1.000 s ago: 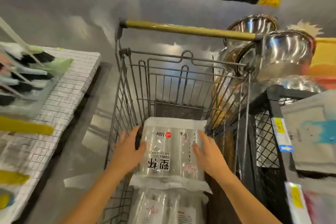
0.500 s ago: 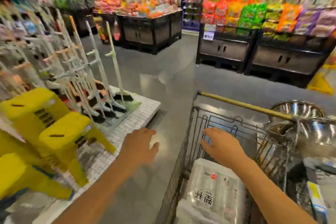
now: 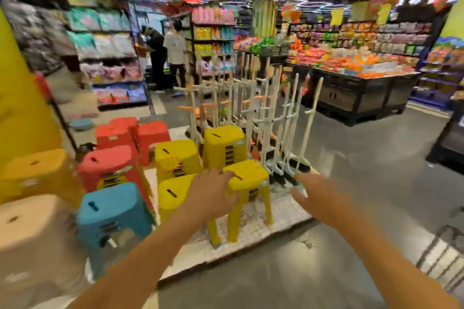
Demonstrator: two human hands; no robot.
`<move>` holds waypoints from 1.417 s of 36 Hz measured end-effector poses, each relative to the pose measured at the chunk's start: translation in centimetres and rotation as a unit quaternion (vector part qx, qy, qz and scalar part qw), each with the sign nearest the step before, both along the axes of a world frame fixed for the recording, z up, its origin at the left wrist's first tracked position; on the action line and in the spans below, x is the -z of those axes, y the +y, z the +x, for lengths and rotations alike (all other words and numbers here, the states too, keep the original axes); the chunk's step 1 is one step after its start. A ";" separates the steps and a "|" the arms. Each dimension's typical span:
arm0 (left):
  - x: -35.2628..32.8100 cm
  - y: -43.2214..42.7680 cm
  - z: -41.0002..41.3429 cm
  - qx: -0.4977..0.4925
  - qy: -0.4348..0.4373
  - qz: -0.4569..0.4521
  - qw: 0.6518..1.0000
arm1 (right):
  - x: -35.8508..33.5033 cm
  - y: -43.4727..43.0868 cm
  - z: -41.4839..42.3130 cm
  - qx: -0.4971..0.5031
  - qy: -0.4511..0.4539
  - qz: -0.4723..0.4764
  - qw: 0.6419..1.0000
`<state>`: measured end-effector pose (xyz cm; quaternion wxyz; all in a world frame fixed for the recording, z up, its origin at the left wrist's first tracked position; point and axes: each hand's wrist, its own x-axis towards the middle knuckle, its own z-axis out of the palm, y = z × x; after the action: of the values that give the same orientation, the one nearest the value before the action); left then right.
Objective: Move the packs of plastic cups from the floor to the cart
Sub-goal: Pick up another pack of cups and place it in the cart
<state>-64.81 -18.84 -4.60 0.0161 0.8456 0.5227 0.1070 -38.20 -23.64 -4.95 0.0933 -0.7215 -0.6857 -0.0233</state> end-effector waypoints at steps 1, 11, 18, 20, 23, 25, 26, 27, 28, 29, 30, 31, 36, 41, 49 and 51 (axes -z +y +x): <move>-0.2 0.0 -2.2 -0.026 -0.001 0.000 1.000 | -0.2 1.3 -1.9 -0.031 -0.001 0.004 1.000; -0.4 -3.9 -20.4 -0.287 -0.022 -0.024 0.957 | -1.1 10.2 -21.9 -0.288 -0.046 0.001 0.956; -0.8 -13.8 -29.1 -0.481 -0.016 -0.021 0.876 | -0.8 10.4 -35.2 -0.473 -0.041 0.006 0.880; -0.6 -17.4 -30.7 -0.529 -0.031 -0.008 0.848 | -0.4 9.6 -38.6 -0.522 -0.041 0.007 0.852; 0.1 -23.0 -32.2 -0.595 -0.050 0.002 0.802 | 0.3 7.5 -43.4 -0.593 -0.047 -0.008 0.804; 0.4 -26.7 -32.8 -0.635 -0.079 0.000 0.769 | 0.7 5.6 -46.6 -0.632 -0.050 -0.015 0.773; 0.6 -28.5 -33.1 -0.655 -0.090 -0.002 0.751 | 0.8 4.4 -47.9 -0.649 -0.051 -0.015 0.759; 0.7 -30.2 -33.3 -0.672 -0.091 -0.003 0.735 | 1.0 3.3 -49.2 -0.664 -0.050 -0.013 0.746; 0.9 -31.8 -33.5 -0.690 -0.086 -0.009 0.719 | 1.2 2.2 -50.4 -0.677 -0.052 -0.013 0.734; 1.0 -33.4 -33.7 -0.706 -0.079 -0.014 0.704 | 1.5 1.1 -51.6 -0.690 -0.046 -0.009 0.723; 1.1 -34.9 -34.1 -0.719 -0.077 -0.018 0.691 | 1.6 -0.1 -52.9 -0.700 -0.041 -0.010 0.713; 1.3 -36.4 -34.4 -0.728 -0.078 -0.020 0.680 | 1.8 -1.2 -54.1 -0.711 -0.031 -0.012 0.703; 1.9 -43.5 -36.8 -0.770 -0.087 -0.025 0.632 | 2.2 -7.7 -60.4 -0.746 -0.040 -0.009 0.665; 2.2 -49.1 -41.4 -0.793 -0.079 -0.031 0.603 | 2.9 -13.5 -66.9 -0.767 -0.025 -0.008 0.641; 3.2 -55.8 -49.8 -0.800 -0.079 -0.018 0.595 | 3.6 -20.5 -75.8 -0.779 -0.033 -0.010 0.626; 3.7 -56.8 -51.7 -0.799 -0.084 -0.019 0.595 | 3.9 -21.6 -77.8 -0.780 -0.041 -0.010 0.624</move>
<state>-116.48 -75.59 -8.35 -0.0161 0.0767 0.9873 0.1379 -116.02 -45.19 -8.84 0.0410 0.0848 -0.9949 0.0350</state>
